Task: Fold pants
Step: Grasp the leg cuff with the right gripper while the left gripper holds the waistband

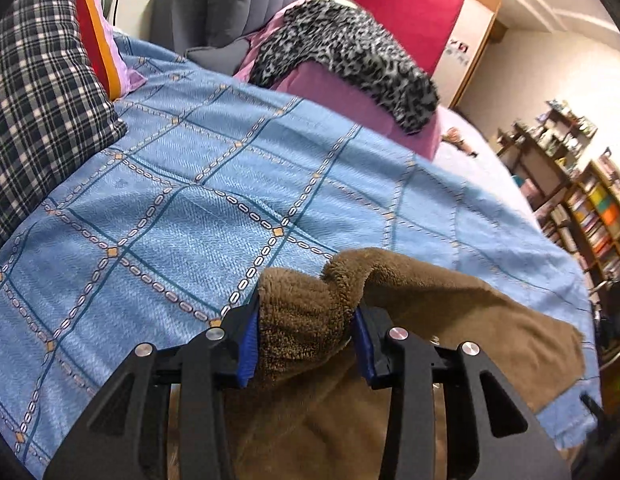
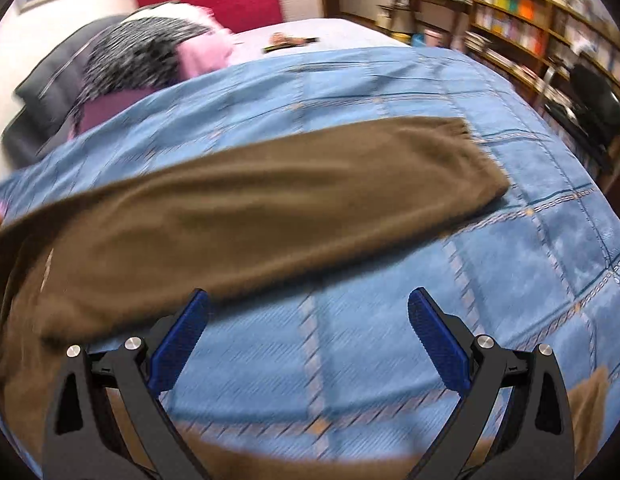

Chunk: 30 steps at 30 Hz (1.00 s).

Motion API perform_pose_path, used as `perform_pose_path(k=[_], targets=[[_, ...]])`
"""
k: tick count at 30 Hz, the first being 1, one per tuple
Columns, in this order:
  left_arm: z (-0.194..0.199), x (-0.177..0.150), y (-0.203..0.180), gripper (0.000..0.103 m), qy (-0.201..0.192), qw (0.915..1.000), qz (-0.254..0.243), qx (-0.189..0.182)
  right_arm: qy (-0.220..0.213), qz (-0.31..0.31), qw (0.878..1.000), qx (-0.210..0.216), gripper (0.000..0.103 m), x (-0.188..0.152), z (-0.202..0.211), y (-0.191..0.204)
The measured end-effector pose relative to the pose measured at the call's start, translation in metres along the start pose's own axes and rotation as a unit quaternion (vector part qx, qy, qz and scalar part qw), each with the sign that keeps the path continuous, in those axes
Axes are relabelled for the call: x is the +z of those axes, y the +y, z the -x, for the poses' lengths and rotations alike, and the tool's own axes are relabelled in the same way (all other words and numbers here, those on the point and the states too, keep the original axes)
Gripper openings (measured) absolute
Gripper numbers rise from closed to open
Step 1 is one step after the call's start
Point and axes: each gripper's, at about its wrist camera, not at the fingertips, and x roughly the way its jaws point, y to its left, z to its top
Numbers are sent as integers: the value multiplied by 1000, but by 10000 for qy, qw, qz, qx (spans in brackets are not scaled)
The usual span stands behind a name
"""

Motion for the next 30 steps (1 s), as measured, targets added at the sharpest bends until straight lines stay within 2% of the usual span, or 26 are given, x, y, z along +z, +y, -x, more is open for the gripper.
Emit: perform_pose_path(k=[3, 7, 11, 14, 19, 24, 26, 30], targets=[[23, -8, 4, 39, -48, 9997, 54, -216, 27, -349, 9994, 1, 100, 32, -18, -25], [49, -24, 9, 39, -37, 9992, 40, -407, 90, -1007, 9943, 326, 100, 72, -44, -61], [70, -44, 17, 39, -20, 9988, 46, -489, 222, -1804, 9806, 740, 100, 107, -76, -95], [84, -57, 26, 39, -2, 9984, 113, -556, 346, -2277, 9701, 767, 100, 122, -96, -117], [100, -74, 46, 39, 25, 9977, 242, -632, 281, -2428, 9687, 433, 100, 139, -112, -143], [108, -85, 57, 39, 31, 9969, 338, -712, 278, -2686, 9608, 628, 97, 144, -123, -162], [109, -88, 58, 39, 25, 9967, 369, -721, 283, -2789, 9572, 717, 91, 145, -126, -167], [111, -91, 58, 39, 4, 9966, 348, -741, 286, -2758, 9586, 642, 80, 151, -128, -170]])
